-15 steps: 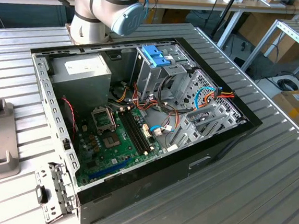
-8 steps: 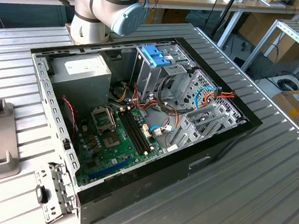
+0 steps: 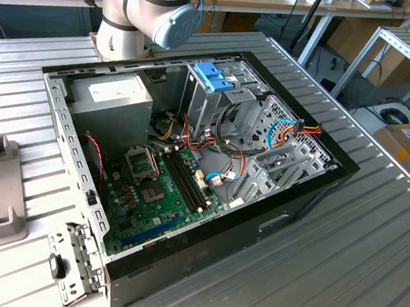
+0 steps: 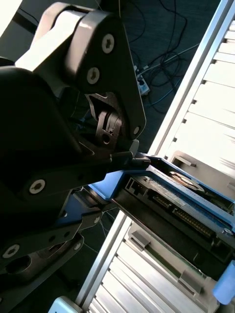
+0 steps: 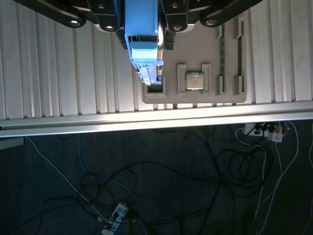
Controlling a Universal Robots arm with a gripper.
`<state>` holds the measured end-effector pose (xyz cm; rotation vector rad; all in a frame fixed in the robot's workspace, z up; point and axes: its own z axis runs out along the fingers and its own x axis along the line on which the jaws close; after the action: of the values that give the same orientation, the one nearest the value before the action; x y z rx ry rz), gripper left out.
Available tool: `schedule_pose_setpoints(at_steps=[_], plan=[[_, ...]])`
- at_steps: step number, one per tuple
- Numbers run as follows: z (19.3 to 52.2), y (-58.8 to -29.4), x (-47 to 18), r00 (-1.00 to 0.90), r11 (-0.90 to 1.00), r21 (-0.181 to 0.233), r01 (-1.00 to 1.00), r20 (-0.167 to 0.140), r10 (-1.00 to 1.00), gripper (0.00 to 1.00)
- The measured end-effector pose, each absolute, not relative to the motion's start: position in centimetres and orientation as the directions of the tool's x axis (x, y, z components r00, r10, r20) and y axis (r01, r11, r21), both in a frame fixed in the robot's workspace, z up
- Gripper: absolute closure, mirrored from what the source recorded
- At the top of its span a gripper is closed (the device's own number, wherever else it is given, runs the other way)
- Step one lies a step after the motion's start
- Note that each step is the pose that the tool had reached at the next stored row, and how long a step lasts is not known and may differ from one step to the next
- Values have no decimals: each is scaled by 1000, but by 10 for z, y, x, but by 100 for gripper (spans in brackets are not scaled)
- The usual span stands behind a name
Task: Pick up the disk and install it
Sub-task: 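Pick up the disk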
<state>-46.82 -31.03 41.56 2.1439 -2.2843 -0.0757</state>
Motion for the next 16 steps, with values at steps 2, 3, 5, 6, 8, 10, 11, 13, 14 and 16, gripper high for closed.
schedule_pose_setpoints(at_steps=[2,3,5,6,8,10,11,13,14,16], plan=[[417,-310,-468,-64,63,41,-997,-27,-998,63],[418,-310,-468,-64,63,41,-997,-27,-998,63],[419,-310,-468,-64,63,41,-997,-27,-998,63],[419,-310,-468,-64,63,41,-997,-27,-998,63],[421,-310,-468,-64,63,41,-997,-27,-998,63],[422,-310,-468,-64,63,41,-997,-27,-998,63],[423,-310,-468,-64,63,41,-997,-27,-998,63],[424,-310,-468,-64,63,41,-997,-27,-998,63],[424,-310,-468,-64,63,41,-997,-27,-998,63],[425,-310,-468,-64,63,41,-997,-27,-998,63]])
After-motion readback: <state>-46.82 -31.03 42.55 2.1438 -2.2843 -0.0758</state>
